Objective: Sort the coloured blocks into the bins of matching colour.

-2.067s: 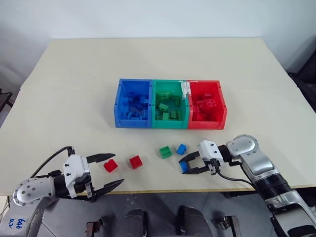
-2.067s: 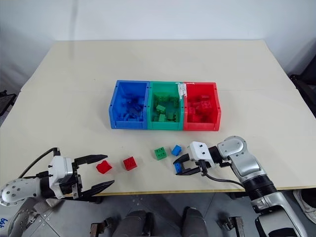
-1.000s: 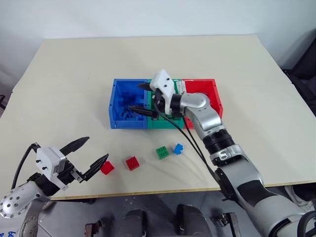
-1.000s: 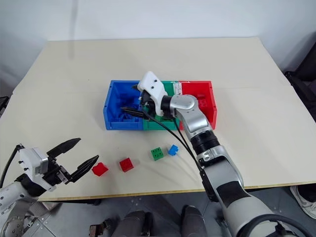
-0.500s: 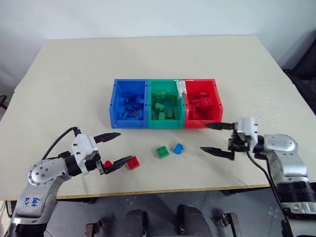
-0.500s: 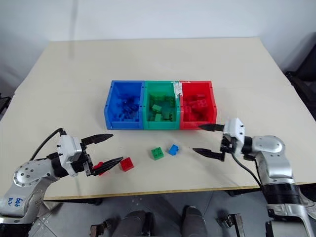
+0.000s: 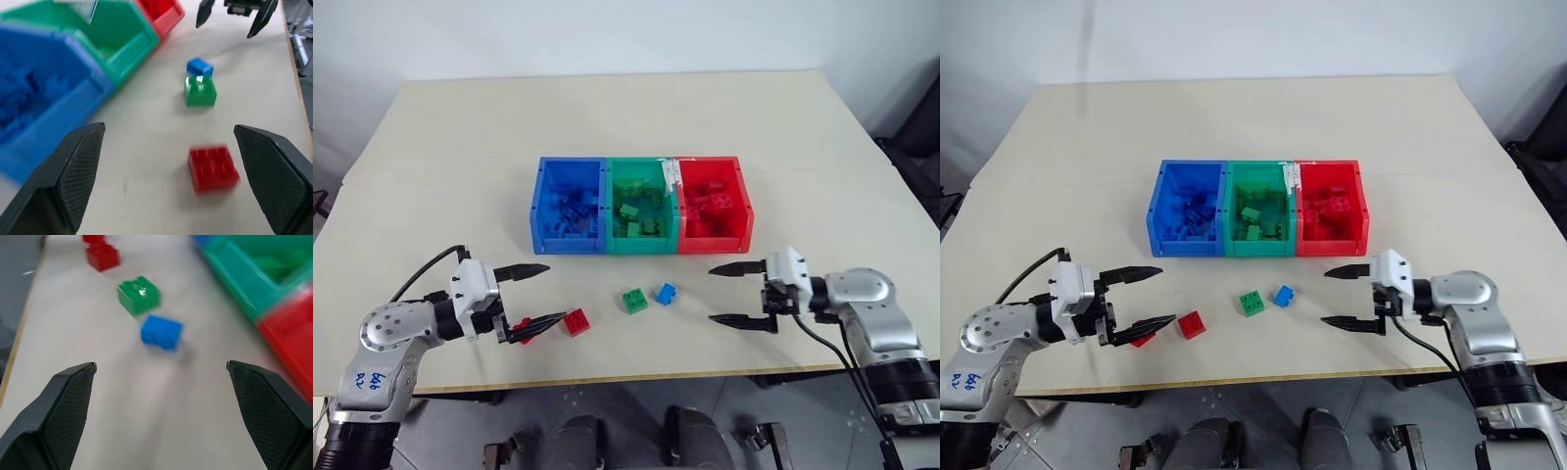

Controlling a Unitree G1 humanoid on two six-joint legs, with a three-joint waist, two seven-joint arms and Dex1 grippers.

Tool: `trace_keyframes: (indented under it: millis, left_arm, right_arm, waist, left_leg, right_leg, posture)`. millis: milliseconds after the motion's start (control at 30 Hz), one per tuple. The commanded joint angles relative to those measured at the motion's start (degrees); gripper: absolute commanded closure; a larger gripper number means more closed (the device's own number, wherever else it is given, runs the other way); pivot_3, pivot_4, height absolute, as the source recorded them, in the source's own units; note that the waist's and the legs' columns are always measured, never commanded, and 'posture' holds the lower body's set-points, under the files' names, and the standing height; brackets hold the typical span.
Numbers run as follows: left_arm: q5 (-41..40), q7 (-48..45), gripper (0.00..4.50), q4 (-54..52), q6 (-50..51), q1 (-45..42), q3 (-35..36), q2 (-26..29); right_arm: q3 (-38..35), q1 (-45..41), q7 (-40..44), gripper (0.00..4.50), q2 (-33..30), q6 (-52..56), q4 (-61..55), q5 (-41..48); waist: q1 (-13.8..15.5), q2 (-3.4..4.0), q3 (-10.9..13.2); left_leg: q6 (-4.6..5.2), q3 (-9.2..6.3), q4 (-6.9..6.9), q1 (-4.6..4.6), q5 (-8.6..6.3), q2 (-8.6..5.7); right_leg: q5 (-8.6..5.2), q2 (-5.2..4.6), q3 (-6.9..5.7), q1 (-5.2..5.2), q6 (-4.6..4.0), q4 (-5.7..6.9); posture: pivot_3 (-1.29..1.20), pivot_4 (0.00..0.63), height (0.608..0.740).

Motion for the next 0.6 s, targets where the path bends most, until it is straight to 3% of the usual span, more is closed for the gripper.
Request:
trace_keyframes:
  millis: [33,233,333,533,600]
  left_arm:
    - [-0.45,0.11,0.00,-2.98,-1.53,2.60,3.00,0.77]
    - [-1.06,2.22,0.00,-7.07,-0.62,6.93,5.72,0.24]
    - [-1.41,3.25,0.00,-9.50,0.04,8.94,6.16,-0.18]
    - [-1.77,4.84,0.00,-11.24,0.77,10.24,6.39,-0.69]
    - [-1.77,5.50,0.00,-12.01,0.87,10.77,6.15,-1.17]
  right_arm:
    - [4.27,-5.44,-1.31,0.04,3.29,0.06,4.60,-4.39]
    - [7.40,-8.30,-0.11,0.04,6.09,-1.16,9.11,-7.03]
    - [8.18,-7.72,-0.17,0.66,7.09,-0.77,8.90,-7.23]
    - [7.53,-6.98,-1.04,2.67,8.20,-2.43,8.71,-7.38]
    - [7.04,-6.52,-0.64,2.87,8.37,-1.43,7.43,-6.16]
  waist:
    - [0.06,-0.01,0.00]
    - [0.16,-0.01,-0.01]
    - [-0.07,-0.02,-0.01]
    - [-0.03,-0.02,-0.01]
    - [-0.03,-0.02,-0.01]
  left_leg:
    - [0.00,-0.01,0.01,0.01,0.00,0.00]
    - [0.05,-0.30,0.00,-0.12,-0.03,-0.13]
    - [0.05,-0.28,0.00,-0.12,-0.04,-0.10]
    - [0.04,-0.24,0.00,-0.10,-0.05,-0.09]
    - [0.04,-0.23,0.00,-0.10,-0.05,-0.09]
  right_leg:
    - [0.00,0.00,0.00,0.01,0.00,0.00]
    - [0.00,-0.05,-0.09,0.01,-0.01,-0.01]
    - [0.00,-0.03,-0.12,0.02,-0.01,-0.05]
    - [0.00,-0.02,-0.12,0.03,-0.01,-0.03]
    - [0.01,-0.02,-0.12,0.03,-0.01,-0.03]
  posture:
    - [0.00,0.150,0.740]
    - [0.00,0.150,0.740]
    - [0.00,0.150,0.740]
    - [0.00,0.150,0.740]
    - [0.00,0.150,0.740]
